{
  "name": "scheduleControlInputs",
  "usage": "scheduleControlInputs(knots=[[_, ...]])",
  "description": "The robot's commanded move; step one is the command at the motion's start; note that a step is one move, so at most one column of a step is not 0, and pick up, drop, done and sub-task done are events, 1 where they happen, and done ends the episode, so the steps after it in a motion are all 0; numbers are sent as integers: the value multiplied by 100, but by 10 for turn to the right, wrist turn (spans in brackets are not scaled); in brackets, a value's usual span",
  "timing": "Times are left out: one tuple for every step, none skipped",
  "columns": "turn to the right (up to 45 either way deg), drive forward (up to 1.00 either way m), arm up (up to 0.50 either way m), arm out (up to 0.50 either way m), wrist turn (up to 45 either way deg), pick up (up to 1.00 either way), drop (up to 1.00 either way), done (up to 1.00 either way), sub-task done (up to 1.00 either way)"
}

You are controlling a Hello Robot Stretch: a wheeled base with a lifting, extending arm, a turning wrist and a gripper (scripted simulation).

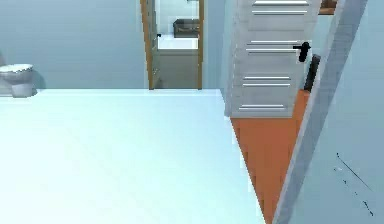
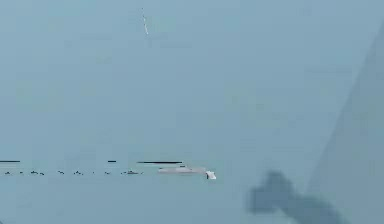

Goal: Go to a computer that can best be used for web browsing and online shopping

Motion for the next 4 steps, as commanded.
scheduleControlInputs(knots=[[-450,0,0,0,0,0,0,0,0],[-60,0,0,0,0,0,0,0,0],[0,25,0,0,0,0,0,0,0],[450,0,0,0,0,0,0,0,0]])
